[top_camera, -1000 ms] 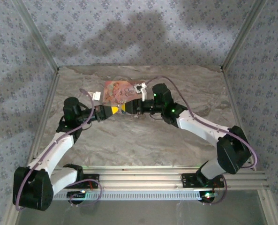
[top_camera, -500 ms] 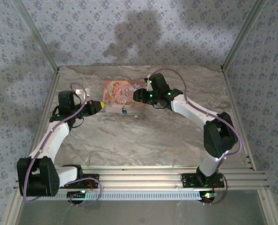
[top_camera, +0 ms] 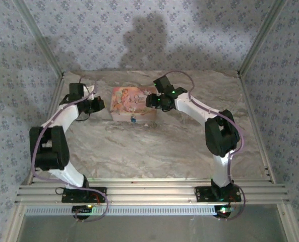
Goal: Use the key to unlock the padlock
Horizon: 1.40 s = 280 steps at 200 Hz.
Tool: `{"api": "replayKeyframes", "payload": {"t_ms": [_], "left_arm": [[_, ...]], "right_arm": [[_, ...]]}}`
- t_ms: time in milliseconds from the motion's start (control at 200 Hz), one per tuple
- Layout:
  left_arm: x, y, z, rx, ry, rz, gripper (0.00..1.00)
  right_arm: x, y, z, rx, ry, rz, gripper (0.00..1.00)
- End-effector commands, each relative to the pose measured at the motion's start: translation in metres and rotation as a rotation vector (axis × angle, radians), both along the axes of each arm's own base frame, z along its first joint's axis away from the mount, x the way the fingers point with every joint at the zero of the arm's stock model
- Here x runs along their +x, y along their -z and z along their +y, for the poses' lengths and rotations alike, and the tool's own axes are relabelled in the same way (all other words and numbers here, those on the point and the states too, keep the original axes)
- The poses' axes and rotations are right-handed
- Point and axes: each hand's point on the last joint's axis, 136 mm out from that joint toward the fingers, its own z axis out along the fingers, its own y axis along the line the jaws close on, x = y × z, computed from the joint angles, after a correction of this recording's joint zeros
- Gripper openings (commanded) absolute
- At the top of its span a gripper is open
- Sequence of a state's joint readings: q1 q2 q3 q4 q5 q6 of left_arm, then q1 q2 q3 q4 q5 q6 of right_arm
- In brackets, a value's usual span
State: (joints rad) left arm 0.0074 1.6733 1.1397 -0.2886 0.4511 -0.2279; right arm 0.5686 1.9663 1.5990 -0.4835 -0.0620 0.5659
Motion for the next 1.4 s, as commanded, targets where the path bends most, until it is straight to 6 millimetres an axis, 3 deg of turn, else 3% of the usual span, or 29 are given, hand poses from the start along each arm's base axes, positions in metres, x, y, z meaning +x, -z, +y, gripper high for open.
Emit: {"api": "replayKeyframes", "payload": {"t_ms": [0,155,340,615,774,969,1074,1099,1219,1394], "left_arm": [[0.02,0.001,0.003,0.028,0.005,-0.017,0.0],[0.026,0.015,-0.017,0.022,0.045,0.012,0.0],[0.013,0.025,-0.056,0.01,0.117,0.028,0.0],[-0.023,0.032,-0.105,-0.026,0.191,0.018,0.0],[-0.04,0.03,-0.099,-0.018,0.178,0.015,0.0],[-0.063,0.015,-0.074,-0.008,0.127,0.0,0.0],[-0.077,0.006,-0.062,-0.001,0.101,-0.011,0.0],[-0.081,0.003,-0.061,-0.002,0.101,-0.016,0.0],[-0.101,-0.014,-0.061,-0.006,0.143,-0.064,0.0],[-0.132,-0.034,-0.066,-0.032,0.197,-0.135,0.0]], "right_arm": [[0.006,0.022,-0.009,-0.065,-0.007,0.033,0.6],[0.003,0.033,-0.01,-0.045,-0.017,0.065,0.59],[-0.012,0.036,-0.018,-0.043,-0.039,0.07,0.54],[-0.066,0.043,-0.045,-0.087,-0.029,0.121,0.51],[-0.082,0.022,-0.067,-0.107,0.02,0.118,0.55],[-0.091,-0.025,-0.098,-0.159,0.1,0.0,0.6],[-0.104,-0.046,-0.102,-0.176,0.127,-0.067,0.6],[-0.113,-0.038,-0.106,-0.203,0.131,-0.058,0.61],[-0.137,-0.034,-0.085,-0.226,0.132,-0.102,0.59],[-0.158,-0.005,-0.012,-0.144,0.085,-0.132,0.57]]}}
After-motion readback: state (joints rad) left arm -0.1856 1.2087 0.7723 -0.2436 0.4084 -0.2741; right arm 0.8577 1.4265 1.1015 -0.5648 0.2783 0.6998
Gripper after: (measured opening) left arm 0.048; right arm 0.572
